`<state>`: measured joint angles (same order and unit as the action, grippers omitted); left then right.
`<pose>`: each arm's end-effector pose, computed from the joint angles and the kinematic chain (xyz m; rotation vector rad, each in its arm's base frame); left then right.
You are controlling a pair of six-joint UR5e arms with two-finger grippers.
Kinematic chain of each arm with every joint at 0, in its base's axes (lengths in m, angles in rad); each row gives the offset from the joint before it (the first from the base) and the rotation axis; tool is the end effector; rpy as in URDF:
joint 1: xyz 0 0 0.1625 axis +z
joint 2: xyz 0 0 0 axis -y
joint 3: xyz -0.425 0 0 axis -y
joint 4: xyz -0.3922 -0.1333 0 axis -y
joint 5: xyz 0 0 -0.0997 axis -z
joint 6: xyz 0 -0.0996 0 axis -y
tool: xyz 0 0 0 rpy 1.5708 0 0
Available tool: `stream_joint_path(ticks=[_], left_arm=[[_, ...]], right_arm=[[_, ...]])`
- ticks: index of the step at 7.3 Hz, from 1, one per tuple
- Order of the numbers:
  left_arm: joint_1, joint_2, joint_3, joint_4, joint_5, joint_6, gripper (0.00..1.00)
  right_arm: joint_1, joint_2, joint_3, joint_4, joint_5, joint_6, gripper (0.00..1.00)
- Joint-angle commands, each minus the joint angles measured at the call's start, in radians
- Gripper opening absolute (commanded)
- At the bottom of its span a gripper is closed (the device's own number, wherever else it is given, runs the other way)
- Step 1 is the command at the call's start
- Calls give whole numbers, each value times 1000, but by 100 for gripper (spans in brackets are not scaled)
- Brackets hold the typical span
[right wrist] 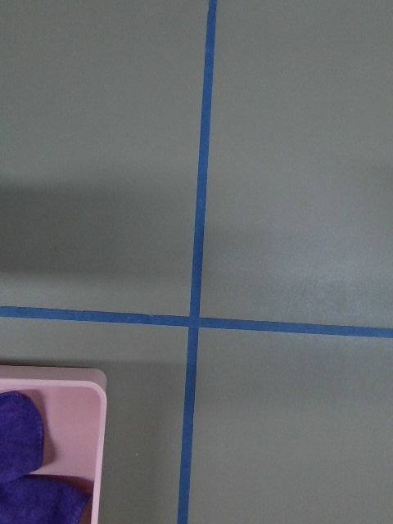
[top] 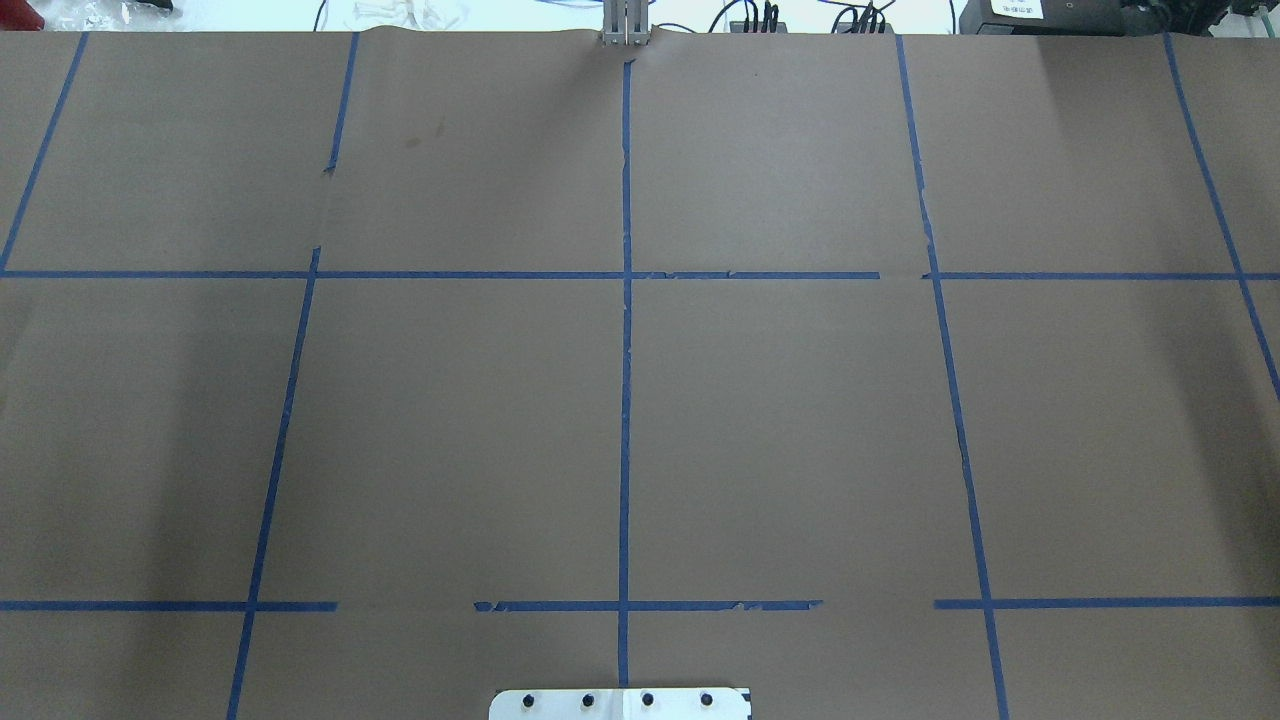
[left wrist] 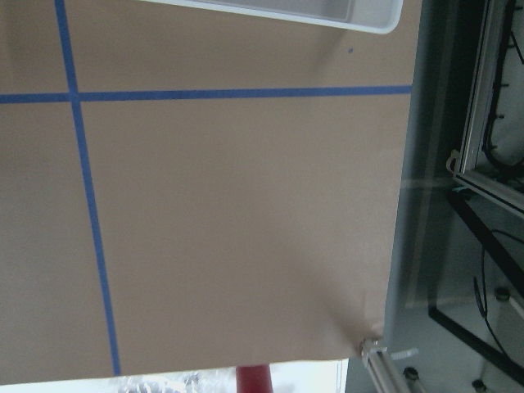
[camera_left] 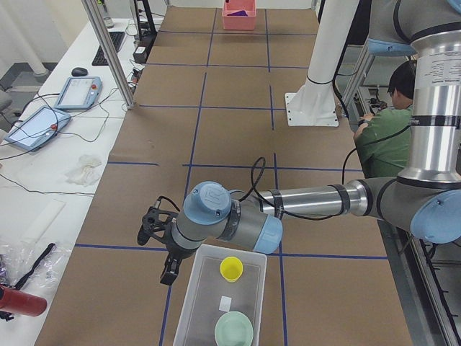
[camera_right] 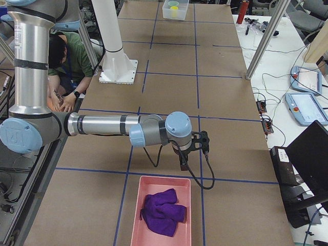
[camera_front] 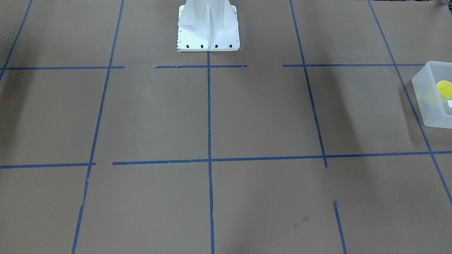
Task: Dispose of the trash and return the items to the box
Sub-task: 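Lower the green bowl into the clear bin beside the cup and release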
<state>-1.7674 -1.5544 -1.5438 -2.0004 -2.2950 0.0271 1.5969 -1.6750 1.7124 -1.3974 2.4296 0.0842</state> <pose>-0.1647 -0.4824 0.6360 0.4462 0.6688 -0.0205 0.0699 -0.4572 0.6133 0.1727 -0.8606 0.0126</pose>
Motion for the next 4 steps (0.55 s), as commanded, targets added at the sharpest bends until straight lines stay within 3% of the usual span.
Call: stream_joint_path(ticks=[1,3,4], left_arm=[[77,-3,-99,166,5,-4,100],[105,-3,-198,439,3,-1,100],[106,2,-191,489,-1,0,100]], right_arm=[[0,-5,-7,0,-3,-1,100],[0,-6,-7,0,6,0,100],[0,-6,-7,-2,8,0,100]])
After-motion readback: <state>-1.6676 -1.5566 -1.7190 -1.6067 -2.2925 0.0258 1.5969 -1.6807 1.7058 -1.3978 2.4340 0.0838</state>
